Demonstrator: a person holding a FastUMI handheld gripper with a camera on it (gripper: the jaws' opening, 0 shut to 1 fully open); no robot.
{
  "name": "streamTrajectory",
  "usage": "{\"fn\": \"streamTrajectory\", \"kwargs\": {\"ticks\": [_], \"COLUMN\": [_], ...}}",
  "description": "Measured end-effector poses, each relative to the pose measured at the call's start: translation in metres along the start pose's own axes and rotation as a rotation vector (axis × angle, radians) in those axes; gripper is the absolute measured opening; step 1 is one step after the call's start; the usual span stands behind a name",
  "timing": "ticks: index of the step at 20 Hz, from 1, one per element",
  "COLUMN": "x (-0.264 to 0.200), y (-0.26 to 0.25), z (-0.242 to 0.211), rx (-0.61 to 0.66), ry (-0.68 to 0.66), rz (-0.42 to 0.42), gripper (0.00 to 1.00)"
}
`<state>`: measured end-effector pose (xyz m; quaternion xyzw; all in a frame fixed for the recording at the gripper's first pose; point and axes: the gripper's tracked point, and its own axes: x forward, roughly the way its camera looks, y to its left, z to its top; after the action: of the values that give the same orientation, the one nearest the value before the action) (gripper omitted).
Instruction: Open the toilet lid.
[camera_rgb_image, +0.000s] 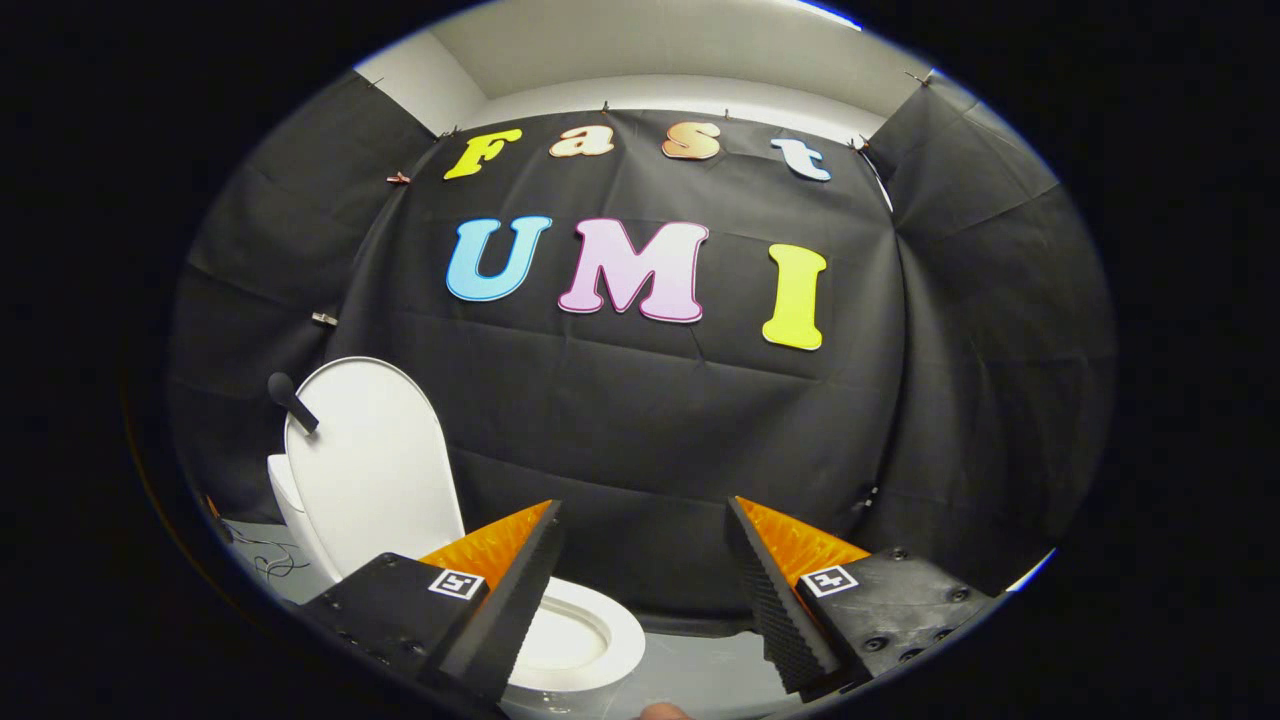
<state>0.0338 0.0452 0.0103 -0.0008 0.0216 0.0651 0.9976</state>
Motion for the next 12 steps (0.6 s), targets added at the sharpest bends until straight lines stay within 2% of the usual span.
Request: {"fn": "streamTrajectory", "kwargs": {"ticks": [12], "x": [0.0015], "y": [-0.0023], "z": [-0.0001], "rx": [0.006], "ry": [0.001], "rz": [-0.006], "gripper": [0.99]}}
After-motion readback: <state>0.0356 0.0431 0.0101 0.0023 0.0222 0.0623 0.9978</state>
